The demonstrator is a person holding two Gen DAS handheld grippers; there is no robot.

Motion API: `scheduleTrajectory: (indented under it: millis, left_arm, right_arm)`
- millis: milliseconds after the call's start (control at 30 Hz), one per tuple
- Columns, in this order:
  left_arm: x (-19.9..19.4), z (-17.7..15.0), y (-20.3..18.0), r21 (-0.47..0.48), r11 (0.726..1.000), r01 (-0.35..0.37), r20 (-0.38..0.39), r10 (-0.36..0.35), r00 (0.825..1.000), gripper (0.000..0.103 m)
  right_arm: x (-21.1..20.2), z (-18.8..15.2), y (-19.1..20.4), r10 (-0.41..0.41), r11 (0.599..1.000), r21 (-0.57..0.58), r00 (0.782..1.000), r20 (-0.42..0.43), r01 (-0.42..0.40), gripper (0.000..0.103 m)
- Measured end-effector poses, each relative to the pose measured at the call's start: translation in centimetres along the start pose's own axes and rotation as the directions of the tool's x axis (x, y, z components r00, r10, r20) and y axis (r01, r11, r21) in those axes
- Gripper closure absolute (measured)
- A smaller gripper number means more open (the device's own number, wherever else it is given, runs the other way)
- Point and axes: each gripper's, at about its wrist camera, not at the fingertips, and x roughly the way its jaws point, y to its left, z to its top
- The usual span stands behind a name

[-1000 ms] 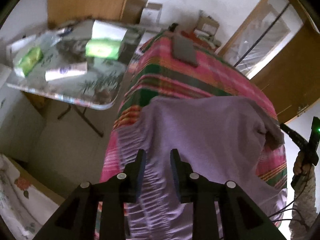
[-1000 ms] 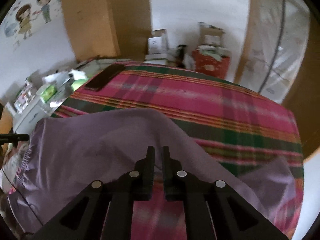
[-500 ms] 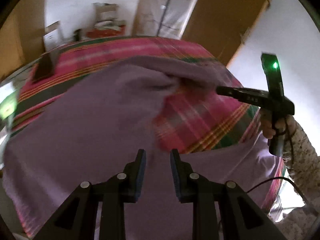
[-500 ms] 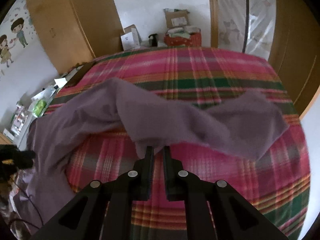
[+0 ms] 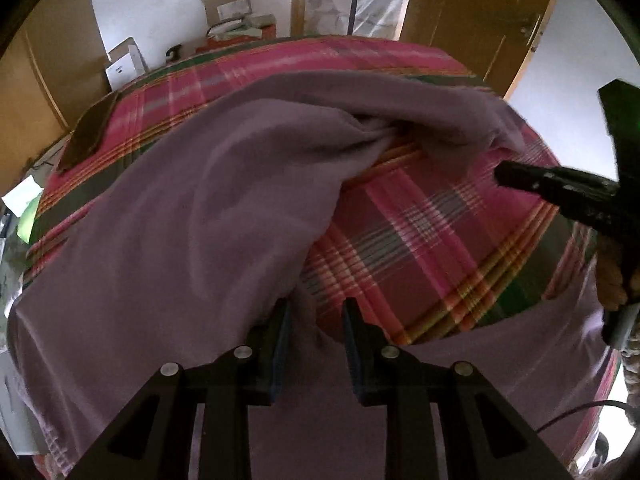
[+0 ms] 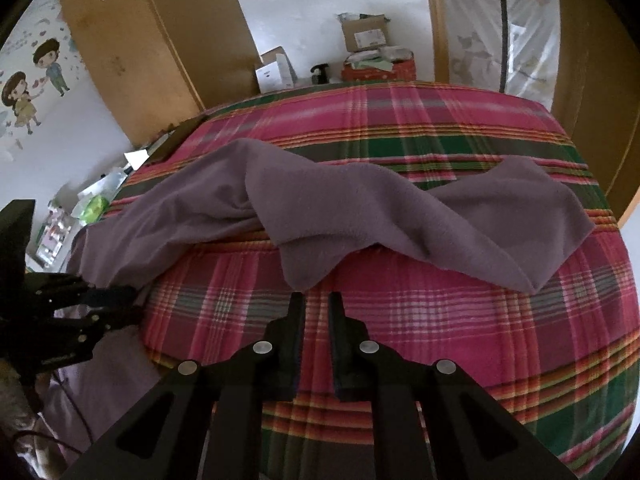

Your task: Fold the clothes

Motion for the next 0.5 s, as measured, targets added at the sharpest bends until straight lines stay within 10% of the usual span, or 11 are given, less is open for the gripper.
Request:
scheduleTrajectory:
  millis: [233, 300, 500]
  left_arm:
    - [0.5, 0.3, -0.6, 0.02, 0.997, -0.069, 0.027, 0.068, 0.997, 0.079]
    - [0.4, 0.1, -0.7, 0.049, 0.994, -0.1, 0.037, 0.098, 0.994, 0.1]
    - [-2.5, -1.2, 1.2, -0.005, 1.0, 0.021, 0.075, -0.021, 0.997, 0.1]
  right_arm:
    - [-0.3, -0.1, -1.9, -0.017, 0.999, 0.05, 1.0, 0.013, 0.016, 0.091]
    - [-0.3, -0.3, -2.2, -0.018, 0.998, 0.058, 1.0, 0.014, 0.018, 0.091]
    - [-0.8, -0.5, -2.8, -0.03, 0.997, 0.067, 0.999, 0.027, 0.028, 0.091]
